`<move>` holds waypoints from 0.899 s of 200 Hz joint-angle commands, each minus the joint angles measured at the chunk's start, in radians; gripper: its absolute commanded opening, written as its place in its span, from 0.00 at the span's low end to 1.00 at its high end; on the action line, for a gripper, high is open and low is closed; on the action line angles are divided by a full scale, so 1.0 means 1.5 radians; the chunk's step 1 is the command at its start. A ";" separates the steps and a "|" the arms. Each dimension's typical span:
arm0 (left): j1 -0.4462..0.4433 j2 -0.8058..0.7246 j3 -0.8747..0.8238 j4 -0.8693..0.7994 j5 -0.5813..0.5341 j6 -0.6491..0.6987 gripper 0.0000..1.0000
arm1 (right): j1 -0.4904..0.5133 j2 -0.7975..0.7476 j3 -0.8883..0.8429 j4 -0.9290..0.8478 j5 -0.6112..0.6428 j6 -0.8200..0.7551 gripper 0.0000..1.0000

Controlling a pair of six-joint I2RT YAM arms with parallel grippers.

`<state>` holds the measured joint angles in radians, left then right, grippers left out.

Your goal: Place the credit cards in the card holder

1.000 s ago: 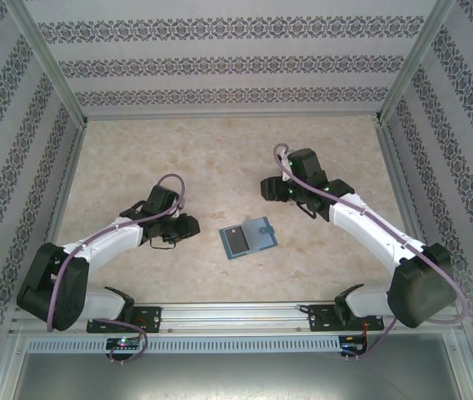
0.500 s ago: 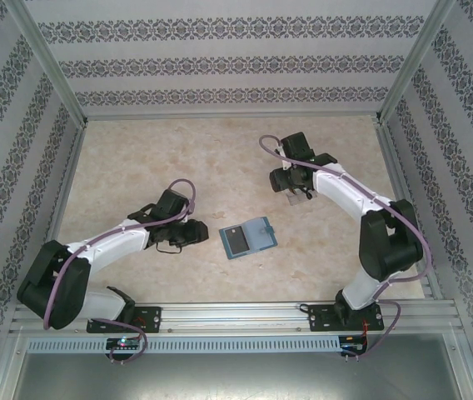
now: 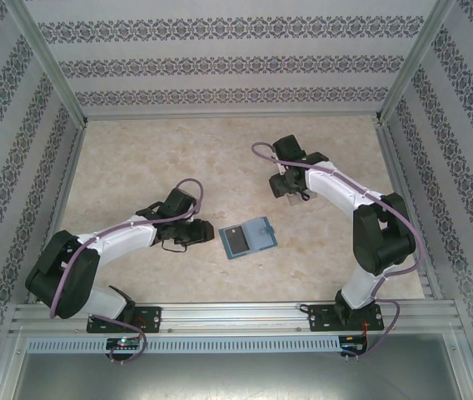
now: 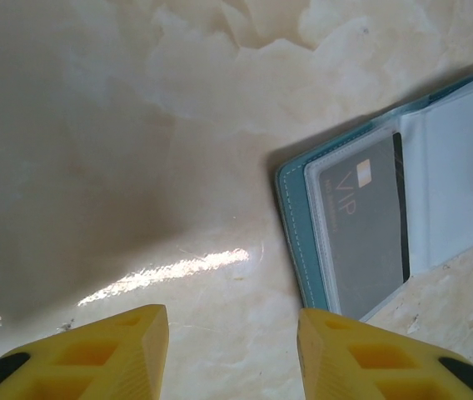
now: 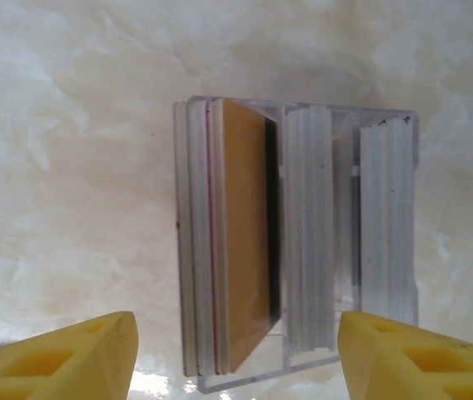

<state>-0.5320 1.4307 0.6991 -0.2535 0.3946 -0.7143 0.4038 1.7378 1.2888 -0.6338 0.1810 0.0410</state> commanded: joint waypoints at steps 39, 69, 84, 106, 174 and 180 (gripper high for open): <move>-0.020 0.013 0.030 -0.004 -0.005 0.012 0.47 | 0.024 0.021 0.038 -0.042 0.078 -0.004 0.65; -0.020 0.007 0.024 -0.005 -0.006 0.016 0.46 | 0.052 -0.099 -0.029 -0.044 -0.045 0.057 0.65; -0.020 0.011 0.022 0.001 0.005 0.017 0.44 | 0.060 -0.170 -0.100 -0.016 -0.134 0.108 0.65; -0.020 0.028 0.015 0.023 0.025 0.017 0.43 | 0.059 -0.234 -0.208 0.034 -0.268 0.165 0.63; -0.021 0.044 0.021 0.020 0.042 0.027 0.46 | 0.023 -0.161 -0.325 0.115 -0.512 0.192 0.59; -0.021 0.042 0.018 0.025 0.042 0.024 0.46 | 0.022 -0.153 -0.328 0.125 -0.518 0.194 0.59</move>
<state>-0.5507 1.4872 0.7151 -0.2394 0.4442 -0.6926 0.4492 1.4677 0.8185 -0.5262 -0.4530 0.2951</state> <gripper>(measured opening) 0.459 0.589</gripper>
